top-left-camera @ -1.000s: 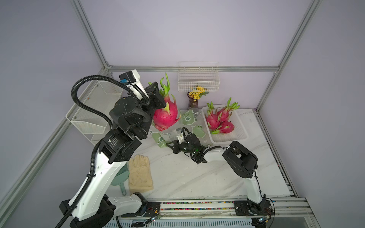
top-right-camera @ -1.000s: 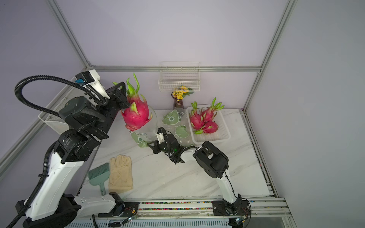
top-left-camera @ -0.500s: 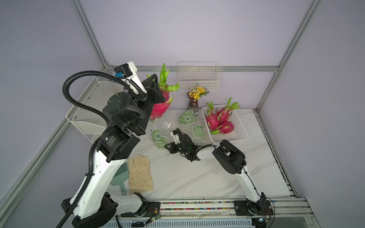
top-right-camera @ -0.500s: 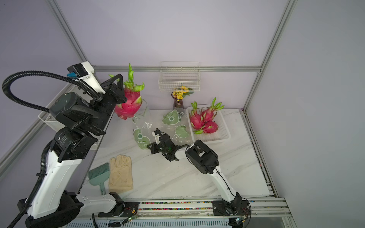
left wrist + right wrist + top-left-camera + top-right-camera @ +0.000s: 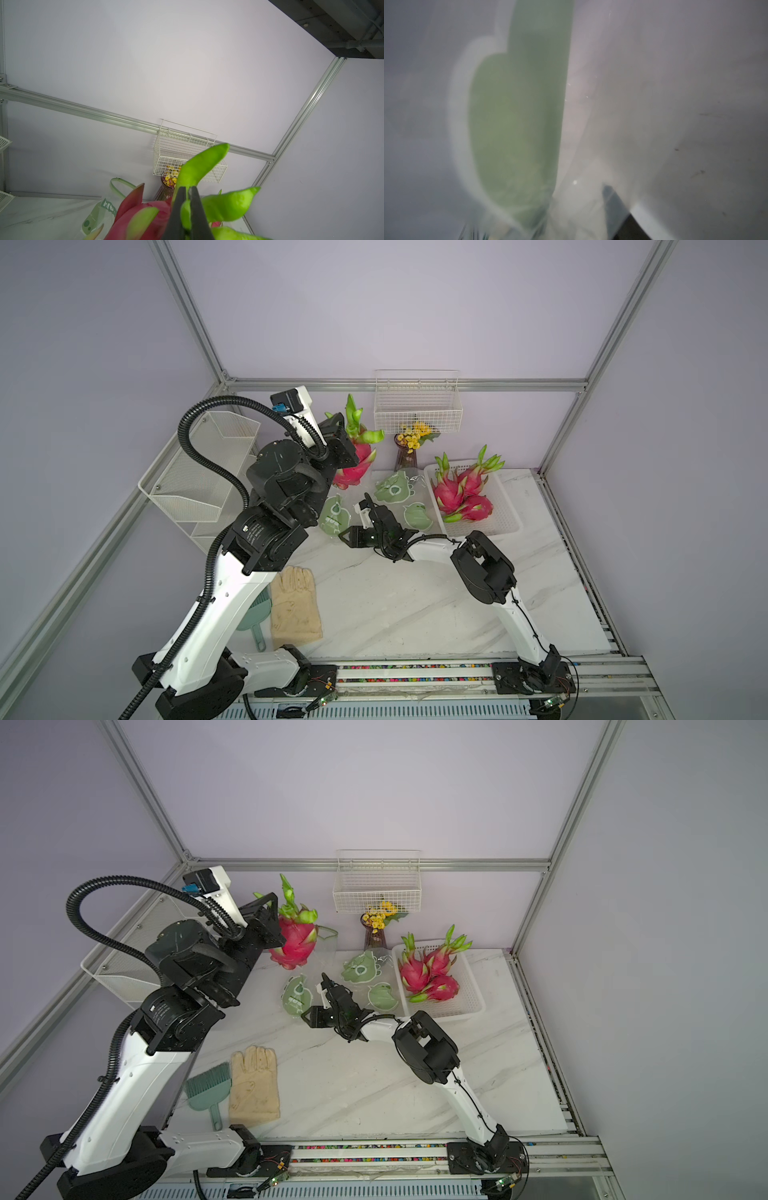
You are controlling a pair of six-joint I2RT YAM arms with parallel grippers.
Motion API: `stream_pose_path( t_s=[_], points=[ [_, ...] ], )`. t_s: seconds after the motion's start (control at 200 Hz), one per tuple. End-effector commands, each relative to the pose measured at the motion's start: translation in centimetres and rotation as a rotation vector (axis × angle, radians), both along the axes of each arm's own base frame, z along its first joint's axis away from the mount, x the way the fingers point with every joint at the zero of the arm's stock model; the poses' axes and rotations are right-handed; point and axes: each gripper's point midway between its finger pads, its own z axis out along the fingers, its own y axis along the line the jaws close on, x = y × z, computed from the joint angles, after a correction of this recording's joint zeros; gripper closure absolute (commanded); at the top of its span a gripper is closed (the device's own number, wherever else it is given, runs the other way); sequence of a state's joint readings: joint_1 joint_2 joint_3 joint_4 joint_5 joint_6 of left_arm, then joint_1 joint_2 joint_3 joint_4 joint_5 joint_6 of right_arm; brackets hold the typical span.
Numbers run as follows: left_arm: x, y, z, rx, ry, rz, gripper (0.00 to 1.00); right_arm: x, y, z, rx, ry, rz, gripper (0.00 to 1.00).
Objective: Open the zip-top bag and take out the dragon fruit
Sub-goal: Place the zipper food storage bag at the center of the board, then place the dragon fruit in the basket.
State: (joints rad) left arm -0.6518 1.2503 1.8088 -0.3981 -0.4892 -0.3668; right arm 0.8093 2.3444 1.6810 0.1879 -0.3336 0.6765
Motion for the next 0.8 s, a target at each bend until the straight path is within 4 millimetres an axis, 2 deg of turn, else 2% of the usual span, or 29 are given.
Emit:
stream_pose_path(
  t_s=[0.0, 0.075, 0.205, 0.355, 0.46, 0.57, 0.665, 0.795],
  points=[
    [-2.0, 1.6, 2.7, -0.095, -0.085, -0.008, 1.00, -1.5, -1.9, 1.0, -0.095, 0.069, 0.021, 0.45],
    [-1.9, 1.4, 2.4, -0.105, -0.081, -0.020, 1.00, -1.9, -2.7, 2.8, -0.087, 0.061, 0.030, 0.40],
    [-1.9, 0.7, 2.2, -0.117, -0.079, -0.060, 1.00, -2.4, -4.7, 5.9, -0.095, 0.060, 0.045, 0.39],
    [-1.7, -0.8, 2.2, -0.130, -0.084, -0.135, 1.00, -2.2, -8.6, 10.5, -0.083, 0.023, 0.006, 0.39],
    [-1.3, -2.7, 1.9, -0.140, -0.085, -0.212, 1.00, -2.0, -12.4, 14.0, -0.074, -0.018, -0.050, 0.39],
    [-0.5, -5.1, 1.3, -0.155, -0.074, -0.308, 1.00, -1.6, -17.2, 17.1, -0.070, -0.061, -0.138, 0.39],
    [0.2, -7.4, 0.8, -0.184, -0.066, -0.394, 1.00, -1.5, -21.8, 19.2, -0.072, -0.098, -0.227, 0.39],
    [1.6, -10.4, -0.2, -0.220, -0.048, -0.498, 1.00, -1.4, -28.5, 21.0, -0.083, -0.122, -0.375, 0.39]
  ],
)
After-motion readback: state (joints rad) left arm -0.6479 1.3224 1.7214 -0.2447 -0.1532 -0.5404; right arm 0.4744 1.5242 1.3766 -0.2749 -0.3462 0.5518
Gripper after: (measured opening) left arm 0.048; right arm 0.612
